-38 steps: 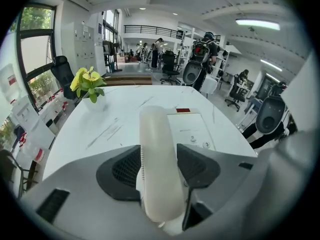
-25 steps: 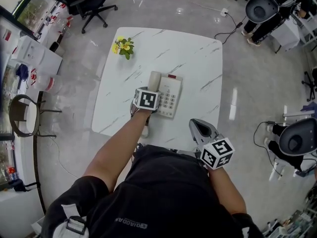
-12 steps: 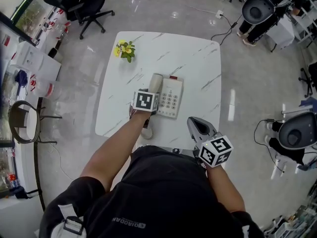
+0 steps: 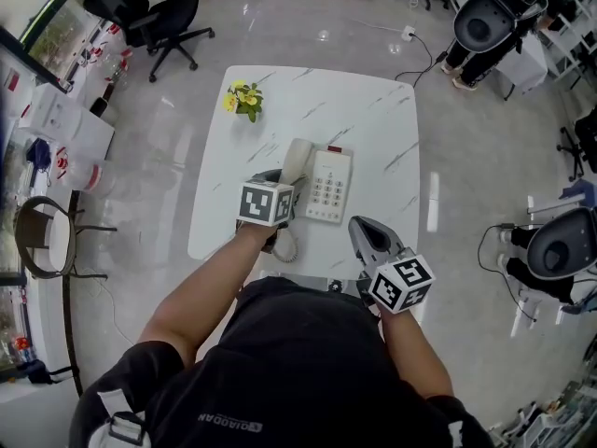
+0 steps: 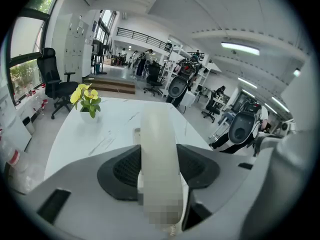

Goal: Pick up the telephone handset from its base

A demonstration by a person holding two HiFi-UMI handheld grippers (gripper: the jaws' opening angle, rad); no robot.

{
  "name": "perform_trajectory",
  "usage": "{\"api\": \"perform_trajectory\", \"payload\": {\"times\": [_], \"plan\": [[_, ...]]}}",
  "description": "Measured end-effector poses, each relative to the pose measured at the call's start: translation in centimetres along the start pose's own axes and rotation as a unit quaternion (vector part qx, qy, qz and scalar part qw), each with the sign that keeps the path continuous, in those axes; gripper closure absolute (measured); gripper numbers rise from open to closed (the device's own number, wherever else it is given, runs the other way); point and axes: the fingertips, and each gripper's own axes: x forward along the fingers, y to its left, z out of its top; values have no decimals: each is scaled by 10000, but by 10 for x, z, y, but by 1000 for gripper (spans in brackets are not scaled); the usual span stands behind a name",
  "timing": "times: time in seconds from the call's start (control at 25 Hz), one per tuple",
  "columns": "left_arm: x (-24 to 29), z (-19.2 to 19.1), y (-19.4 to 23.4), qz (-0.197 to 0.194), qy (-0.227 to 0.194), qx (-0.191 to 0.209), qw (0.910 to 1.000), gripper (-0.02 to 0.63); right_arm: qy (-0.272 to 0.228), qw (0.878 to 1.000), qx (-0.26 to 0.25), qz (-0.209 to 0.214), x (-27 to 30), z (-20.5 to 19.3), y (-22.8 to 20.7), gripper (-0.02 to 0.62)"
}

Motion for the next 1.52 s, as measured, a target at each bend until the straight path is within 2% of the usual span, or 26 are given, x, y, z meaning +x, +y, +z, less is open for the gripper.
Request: {"api": "perform_trajectory", "payload": {"times": [0.4, 0.68, 1.16, 1.52], "plan": [[-64, 19, -5, -433, -647, 28, 9970, 388, -80, 9999, -11, -88, 7, -4, 20, 594], [-104, 20, -11, -651, -1055, 31, 9923, 388, -194, 9997, -38, -126, 3, 3, 26, 594], [-143, 3, 2, -615, -1414, -75, 9880, 388, -233, 9991, -279, -218, 8, 18, 26, 594], [-151, -10, 17, -496, -1477, 57, 9878, 388, -201, 9982, -235, -522, 6, 19, 11, 594]]}}
